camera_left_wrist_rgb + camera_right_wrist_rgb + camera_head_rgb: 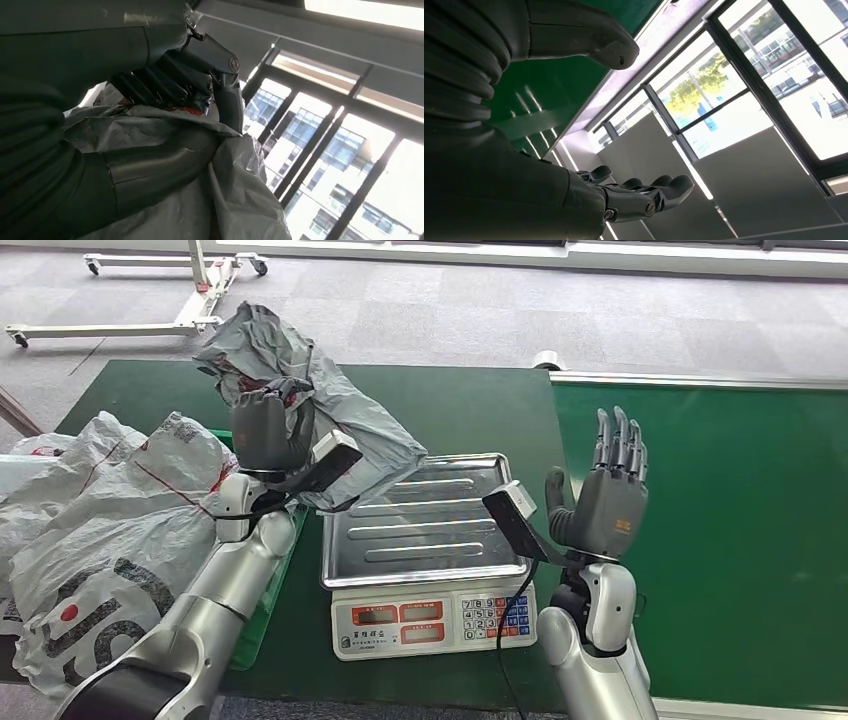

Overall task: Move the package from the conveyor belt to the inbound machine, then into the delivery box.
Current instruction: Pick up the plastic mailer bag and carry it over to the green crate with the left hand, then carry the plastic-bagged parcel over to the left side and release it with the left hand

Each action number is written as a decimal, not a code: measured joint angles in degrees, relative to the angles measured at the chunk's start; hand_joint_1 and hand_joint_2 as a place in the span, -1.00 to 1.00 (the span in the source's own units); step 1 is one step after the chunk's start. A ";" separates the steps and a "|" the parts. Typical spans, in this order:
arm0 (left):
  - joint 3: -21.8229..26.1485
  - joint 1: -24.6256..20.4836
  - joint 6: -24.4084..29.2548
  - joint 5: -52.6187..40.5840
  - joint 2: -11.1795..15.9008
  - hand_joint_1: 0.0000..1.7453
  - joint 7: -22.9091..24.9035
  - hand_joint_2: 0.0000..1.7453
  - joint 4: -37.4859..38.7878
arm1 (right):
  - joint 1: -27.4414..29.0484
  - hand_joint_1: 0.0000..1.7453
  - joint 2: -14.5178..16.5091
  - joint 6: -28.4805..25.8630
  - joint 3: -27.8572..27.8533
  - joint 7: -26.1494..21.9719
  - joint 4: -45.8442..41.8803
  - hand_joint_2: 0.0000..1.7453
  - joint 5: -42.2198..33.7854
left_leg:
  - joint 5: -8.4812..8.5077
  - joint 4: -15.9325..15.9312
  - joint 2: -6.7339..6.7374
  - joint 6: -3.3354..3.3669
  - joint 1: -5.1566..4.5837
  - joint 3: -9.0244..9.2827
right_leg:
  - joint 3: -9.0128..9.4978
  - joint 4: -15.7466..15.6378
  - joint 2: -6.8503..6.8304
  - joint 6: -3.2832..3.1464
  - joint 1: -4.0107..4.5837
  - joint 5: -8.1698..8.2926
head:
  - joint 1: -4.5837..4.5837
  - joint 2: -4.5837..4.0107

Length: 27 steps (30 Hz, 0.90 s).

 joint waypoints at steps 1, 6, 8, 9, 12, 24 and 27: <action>1.12 0.20 0.93 -0.74 0.27 1.00 0.14 1.00 -0.55 | 0.32 -1.00 -0.01 -0.26 -0.08 0.10 0.00 1.00 0.18 | 0.00 0.00 0.00 0.00 0.00 -0.01 | 0.00 0.00 0.00 0.00 0.00 0.00 | 0.01 0.00; 5.80 0.42 3.52 -10.95 1.26 1.00 6.56 1.00 -1.06 | 1.80 -1.00 -0.03 -1.32 -0.78 0.72 -0.09 1.00 1.02 | -0.01 0.01 0.00 0.00 -0.01 -0.02 | -0.01 -0.01 0.00 0.00 -0.02 0.00 | 0.01 0.00; 7.46 0.15 3.56 -15.59 1.55 1.00 11.13 1.00 -0.29 | 2.29 -1.00 -0.03 -1.33 -1.16 0.97 -0.42 1.00 1.59 | -0.01 0.01 0.00 0.00 -0.01 -0.02 | -0.02 -0.02 0.00 0.00 -0.02 0.00 | 0.01 0.00; 8.22 -0.02 3.56 -17.29 1.67 0.84 13.23 1.00 0.24 | 2.50 -1.00 -0.03 -1.27 -1.32 1.08 -0.64 1.00 1.90 | -0.01 0.01 0.00 0.00 -0.01 -0.02 | -0.02 -0.02 0.00 0.00 -0.01 0.01 | 0.01 0.00; 10.37 -0.38 3.58 -21.87 1.93 -0.31 19.34 1.00 1.75 | 2.96 -1.00 -0.03 -0.97 -1.71 1.41 -1.28 1.00 2.75 | 0.00 0.01 0.00 -0.01 -0.01 -0.01 | -0.02 -0.01 0.00 0.00 0.01 0.01 | -0.01 0.00; 19.17 -0.10 3.82 -32.45 1.01 -1.00 33.43 1.00 0.66 | 4.00 -1.00 0.28 -0.56 -2.93 3.20 -3.05 1.00 5.61 | 0.00 0.01 0.01 -0.02 0.00 -0.03 | -0.04 -0.01 0.01 -0.01 0.01 0.00 | 0.00 0.00; 21.00 0.32 3.85 -32.66 0.40 -1.00 34.51 1.00 -0.88 | 4.39 -1.00 0.39 -0.56 -3.14 3.52 -3.36 1.00 5.85 | 0.00 0.01 0.01 -0.02 0.00 -0.03 | -0.04 -0.01 0.01 -0.01 0.01 0.00 | 0.01 0.00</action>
